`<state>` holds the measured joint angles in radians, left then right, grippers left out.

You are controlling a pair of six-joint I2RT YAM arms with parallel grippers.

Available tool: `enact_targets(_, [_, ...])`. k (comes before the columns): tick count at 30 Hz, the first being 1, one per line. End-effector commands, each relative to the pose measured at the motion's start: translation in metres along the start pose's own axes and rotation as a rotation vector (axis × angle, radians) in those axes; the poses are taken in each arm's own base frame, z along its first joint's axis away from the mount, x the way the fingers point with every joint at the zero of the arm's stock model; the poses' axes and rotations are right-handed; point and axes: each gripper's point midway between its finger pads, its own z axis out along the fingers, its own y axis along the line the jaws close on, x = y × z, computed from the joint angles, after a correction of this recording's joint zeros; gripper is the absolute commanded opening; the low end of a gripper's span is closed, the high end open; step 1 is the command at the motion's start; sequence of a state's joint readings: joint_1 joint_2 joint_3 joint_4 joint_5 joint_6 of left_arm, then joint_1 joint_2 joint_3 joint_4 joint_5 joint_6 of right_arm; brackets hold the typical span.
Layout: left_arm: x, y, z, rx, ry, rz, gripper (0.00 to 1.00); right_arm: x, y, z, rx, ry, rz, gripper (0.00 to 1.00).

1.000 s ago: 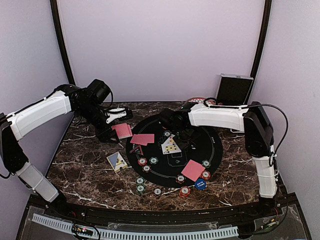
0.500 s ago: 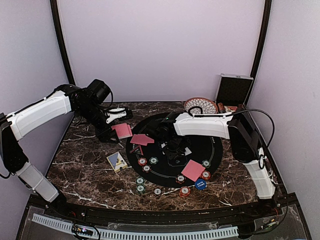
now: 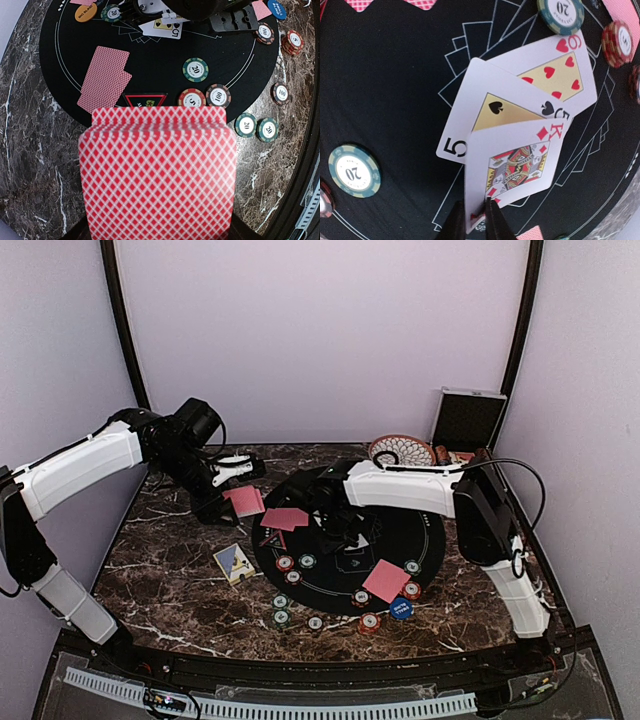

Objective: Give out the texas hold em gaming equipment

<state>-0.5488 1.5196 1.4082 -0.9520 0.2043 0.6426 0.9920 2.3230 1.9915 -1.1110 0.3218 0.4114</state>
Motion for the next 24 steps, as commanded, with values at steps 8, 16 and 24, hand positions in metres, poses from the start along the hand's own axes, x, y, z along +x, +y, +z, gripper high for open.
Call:
enact_targets(8, [-0.011, 0.0, -0.017, -0.013, -0.045, 0.008, 0.0, -0.016, 0.015, -0.022, -0.187, -0.041, 0.067, 0.43])
enact_targets(16, [-0.009, 0.0, -0.019, -0.017, -0.046, 0.01, 0.0, -0.041, -0.031, -0.055, -0.475, -0.172, 0.302, 0.47])
enact_targets(24, [-0.01, 0.0, -0.019, -0.017, -0.048, 0.01, 0.0, -0.017, -0.072, -0.007, -0.573, -0.144, 0.465, 0.46])
